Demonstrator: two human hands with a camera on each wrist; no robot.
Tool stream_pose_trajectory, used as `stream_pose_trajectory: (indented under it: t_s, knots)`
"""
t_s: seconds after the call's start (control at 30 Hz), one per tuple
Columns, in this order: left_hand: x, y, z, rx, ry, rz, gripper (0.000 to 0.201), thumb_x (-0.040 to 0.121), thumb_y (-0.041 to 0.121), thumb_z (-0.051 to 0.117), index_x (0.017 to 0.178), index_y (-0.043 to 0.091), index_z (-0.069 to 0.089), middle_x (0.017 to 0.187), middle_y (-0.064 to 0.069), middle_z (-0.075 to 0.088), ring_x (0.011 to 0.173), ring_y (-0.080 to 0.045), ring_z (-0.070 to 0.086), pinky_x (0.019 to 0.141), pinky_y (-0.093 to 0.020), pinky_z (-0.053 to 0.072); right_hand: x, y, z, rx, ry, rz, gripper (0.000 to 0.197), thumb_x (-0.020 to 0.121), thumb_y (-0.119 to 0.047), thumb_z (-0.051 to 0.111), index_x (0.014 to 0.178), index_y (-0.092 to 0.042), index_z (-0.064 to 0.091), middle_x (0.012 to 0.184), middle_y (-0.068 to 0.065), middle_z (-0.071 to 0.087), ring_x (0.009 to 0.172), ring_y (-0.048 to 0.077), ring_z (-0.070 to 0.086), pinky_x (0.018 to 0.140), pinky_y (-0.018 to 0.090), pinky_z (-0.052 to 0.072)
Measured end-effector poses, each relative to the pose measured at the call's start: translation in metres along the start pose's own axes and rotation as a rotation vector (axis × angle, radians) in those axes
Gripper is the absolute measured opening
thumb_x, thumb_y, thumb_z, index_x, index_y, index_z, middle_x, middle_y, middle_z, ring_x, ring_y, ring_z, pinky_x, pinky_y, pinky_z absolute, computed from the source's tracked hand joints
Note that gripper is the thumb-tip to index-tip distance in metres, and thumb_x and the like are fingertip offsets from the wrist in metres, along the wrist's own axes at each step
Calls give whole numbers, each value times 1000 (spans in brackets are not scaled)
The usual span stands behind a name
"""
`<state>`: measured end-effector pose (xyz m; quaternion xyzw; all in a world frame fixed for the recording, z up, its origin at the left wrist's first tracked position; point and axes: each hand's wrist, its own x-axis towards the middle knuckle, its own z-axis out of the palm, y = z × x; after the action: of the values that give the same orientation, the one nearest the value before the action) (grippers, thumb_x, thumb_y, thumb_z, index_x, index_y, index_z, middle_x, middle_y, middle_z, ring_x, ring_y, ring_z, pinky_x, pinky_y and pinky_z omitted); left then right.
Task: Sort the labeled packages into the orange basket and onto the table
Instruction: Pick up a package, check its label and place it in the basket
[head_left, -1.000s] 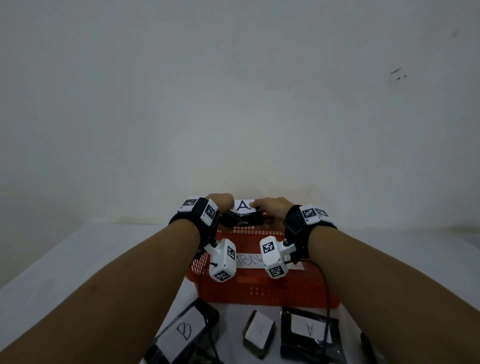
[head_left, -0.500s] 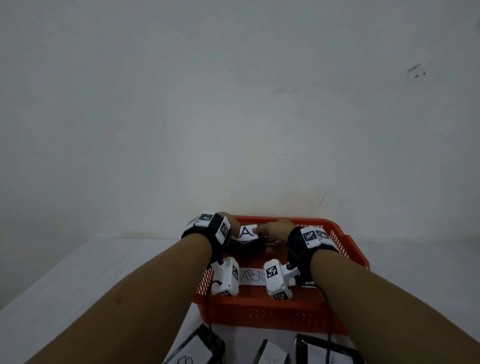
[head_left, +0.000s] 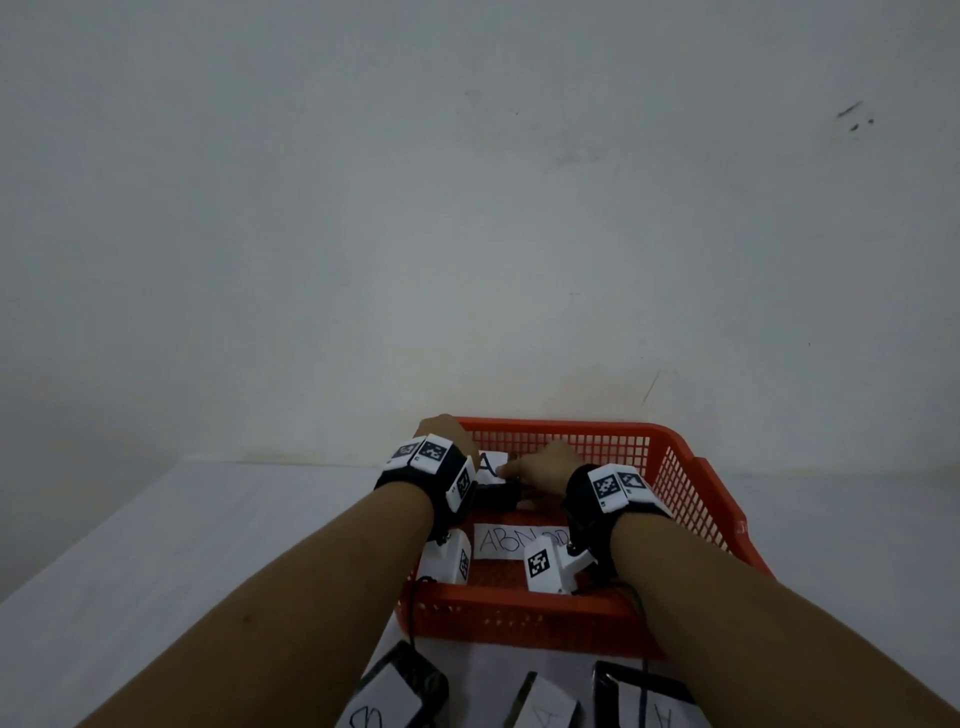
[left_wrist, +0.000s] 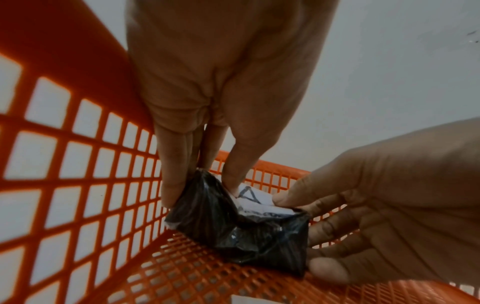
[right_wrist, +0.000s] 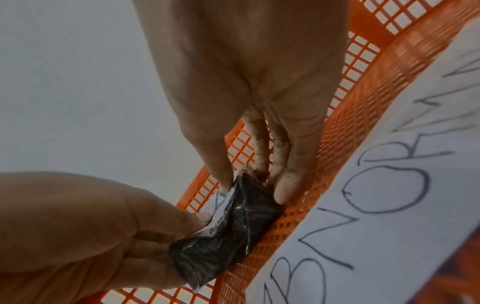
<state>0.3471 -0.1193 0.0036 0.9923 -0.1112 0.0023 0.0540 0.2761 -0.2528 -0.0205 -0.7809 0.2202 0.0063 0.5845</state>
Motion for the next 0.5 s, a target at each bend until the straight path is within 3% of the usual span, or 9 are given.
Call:
stream_pose_trajectory:
  t_s: [0.1,0.2,0.3,0.37,0.43,0.5]
  knots:
    - [2,0,-2,-87,41,-4,37,91,13,69,58,10,51,58,-2,50,51,-13,50,62,-25,51,1,-1,2,13,31,-30,29,85,-10,82,103,10,71,100,22,76,85,31,76,68,38,66]
    - [0,-1,-2,-142,82,-37,37,88,11,71,58,9,49,57,-2,50,48,-12,46,58,-25,47,2,-1,2,-2,56,-58,31,82,-11,85,101,10,72,96,20,76,83,32,77,74,41,66]
    - [1,-3,2,-138,71,7,32,89,15,72,62,8,55,62,-3,56,54,-15,54,62,-27,51,1,0,3,-3,31,-43,31,83,-12,85,103,9,73,98,20,77,87,32,78,80,45,65]
    - [2,-4,3,-116,32,42,26,92,18,69,69,7,62,74,-4,64,70,-21,65,70,-29,57,-1,-1,2,-23,8,-24,28,85,-13,83,101,7,72,99,19,76,89,32,77,81,44,65]
    - [1,-6,3,-133,22,43,32,91,18,68,63,9,57,69,-5,60,72,-22,62,69,-28,55,-2,-3,1,-25,-10,-10,23,86,-13,83,95,5,71,100,19,76,91,32,77,80,43,65]
    - [1,-6,1,-135,0,52,27,89,18,69,66,7,62,64,-4,57,71,-23,64,68,-30,57,-4,-6,-1,-30,-34,5,20,87,-13,82,92,2,69,101,18,74,89,30,75,71,37,65]
